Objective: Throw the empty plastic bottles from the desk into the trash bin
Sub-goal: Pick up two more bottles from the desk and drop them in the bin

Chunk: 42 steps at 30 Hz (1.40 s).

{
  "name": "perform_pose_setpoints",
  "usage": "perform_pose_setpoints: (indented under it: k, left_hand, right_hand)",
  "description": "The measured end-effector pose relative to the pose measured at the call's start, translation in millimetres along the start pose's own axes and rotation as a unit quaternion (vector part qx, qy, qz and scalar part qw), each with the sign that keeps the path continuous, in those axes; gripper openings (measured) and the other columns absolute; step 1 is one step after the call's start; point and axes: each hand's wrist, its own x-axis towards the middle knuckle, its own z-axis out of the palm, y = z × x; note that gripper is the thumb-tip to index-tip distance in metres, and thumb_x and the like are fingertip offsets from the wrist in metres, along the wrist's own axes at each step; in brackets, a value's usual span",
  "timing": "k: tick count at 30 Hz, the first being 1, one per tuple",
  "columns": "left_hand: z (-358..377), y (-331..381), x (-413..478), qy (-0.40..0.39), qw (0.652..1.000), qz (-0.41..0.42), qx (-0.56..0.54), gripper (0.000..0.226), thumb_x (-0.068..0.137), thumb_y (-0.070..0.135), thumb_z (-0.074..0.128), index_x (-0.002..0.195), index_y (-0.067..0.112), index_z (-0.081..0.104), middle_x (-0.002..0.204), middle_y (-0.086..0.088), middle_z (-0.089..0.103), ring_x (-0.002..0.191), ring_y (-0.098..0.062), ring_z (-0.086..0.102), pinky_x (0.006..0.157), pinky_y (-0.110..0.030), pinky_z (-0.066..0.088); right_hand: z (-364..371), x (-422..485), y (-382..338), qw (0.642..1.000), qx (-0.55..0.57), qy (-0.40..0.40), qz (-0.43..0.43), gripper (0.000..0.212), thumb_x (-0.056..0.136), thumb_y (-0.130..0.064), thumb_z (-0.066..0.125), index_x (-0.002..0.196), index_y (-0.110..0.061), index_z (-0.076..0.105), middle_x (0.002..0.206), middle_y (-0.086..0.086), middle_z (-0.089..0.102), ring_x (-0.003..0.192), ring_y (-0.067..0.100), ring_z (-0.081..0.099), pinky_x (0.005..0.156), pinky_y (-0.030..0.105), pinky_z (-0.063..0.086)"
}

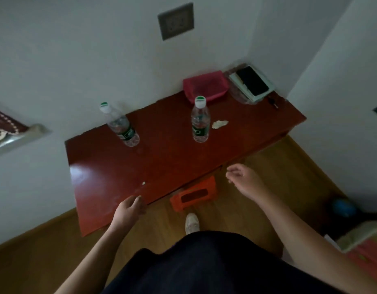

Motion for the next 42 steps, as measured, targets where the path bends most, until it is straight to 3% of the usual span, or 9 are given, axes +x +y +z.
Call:
perform_pose_setpoints:
  k: [5,8,11,15,19,27,31,36,42]
  left_hand:
    - [-26,25,35,0.037,0.999,0.027,-0.018,0.025,0.095,0.044,0.055,0.096,0.022,0.068,0.091,-0.001,0.075,0.086,-0.023,0.072,0.081,-0.047,0.059]
    - [-41,50,62,0.074,0.996,0.042,-0.007,0.047,0.087,0.053,0.063,0.120,0.019,0.058,0.105,0.002,0.068,0.093,-0.020,0.067,0.075,-0.036,0.055]
    - [-59,75,96,0.113,0.991,0.051,-0.049,0.080,0.076,0.059,0.074,0.140,0.023,0.042,0.123,0.003,0.056,0.109,-0.020,0.060,0.089,-0.041,0.054]
    - [-74,104,133,0.120,0.987,0.078,-0.072,0.091,0.069,0.053,0.082,0.142,0.020,0.039,0.123,0.005,0.055,0.109,-0.016,0.057,0.092,-0.037,0.050]
    - [-77,117,165,0.127,0.983,0.102,-0.086,0.090,0.062,0.045,0.087,0.138,0.023,0.042,0.128,0.001,0.059,0.109,-0.018,0.061,0.090,-0.035,0.050]
    - [-70,127,177,0.153,0.977,0.109,-0.102,0.061,0.071,0.035,0.086,0.122,0.021,0.056,0.106,0.007,0.066,0.095,-0.014,0.064,0.080,-0.029,0.047]
    - [-66,129,171,0.144,0.976,0.114,-0.121,0.057,0.072,0.037,0.085,0.120,0.022,0.058,0.105,0.008,0.067,0.090,-0.003,0.064,0.084,-0.031,0.053]
    - [-60,121,136,0.183,0.963,0.095,-0.172,0.060,0.072,0.037,0.084,0.122,0.024,0.054,0.111,0.005,0.068,0.100,-0.013,0.068,0.087,-0.035,0.055]
    - [-49,102,47,0.277,0.927,0.042,-0.249,0.053,0.078,0.030,0.082,0.121,0.018,0.054,0.104,0.002,0.069,0.095,-0.012,0.068,0.080,-0.029,0.054]
  right_hand:
    - [7,39,-55,0.997,0.003,0.046,-0.057,0.059,0.089,-0.047,0.063,0.140,-0.024,0.045,0.132,-0.005,0.058,0.111,0.011,0.061,0.095,0.039,0.054]
    - [10,62,-85,0.994,0.021,0.092,-0.061,0.079,0.081,-0.049,0.072,0.146,-0.023,0.037,0.139,-0.003,0.051,0.120,0.015,0.056,0.097,0.037,0.050]
    - [13,82,-109,0.989,0.032,0.127,-0.073,0.093,0.075,-0.046,0.079,0.150,-0.018,0.032,0.143,-0.002,0.047,0.129,0.016,0.049,0.105,0.041,0.044]
    - [18,96,-129,0.984,0.029,0.142,-0.105,0.075,0.074,-0.036,0.082,0.137,-0.020,0.044,0.117,-0.012,0.050,0.107,0.005,0.049,0.087,0.026,0.038]
    - [20,114,-137,0.983,0.017,0.147,-0.105,0.077,0.070,-0.042,0.081,0.136,-0.026,0.044,0.121,-0.010,0.058,0.106,0.008,0.055,0.085,0.028,0.041]
    - [17,126,-141,0.981,0.012,0.150,-0.125,0.064,0.075,-0.038,0.080,0.127,-0.027,0.044,0.110,-0.015,0.061,0.089,-0.003,0.058,0.069,0.015,0.042]
    - [8,123,-139,0.979,0.010,0.129,-0.156,0.057,0.074,-0.041,0.081,0.118,-0.029,0.047,0.109,-0.015,0.065,0.095,-0.006,0.060,0.075,0.016,0.045]
    - [-14,123,-138,0.976,0.030,0.081,-0.200,0.055,0.073,-0.044,0.081,0.119,-0.032,0.052,0.112,-0.015,0.066,0.103,0.001,0.064,0.090,0.033,0.054]
    - [-21,127,-150,0.964,0.011,-0.045,-0.262,0.057,0.071,-0.050,0.079,0.119,-0.032,0.054,0.112,-0.013,0.068,0.103,0.003,0.066,0.093,0.042,0.056]
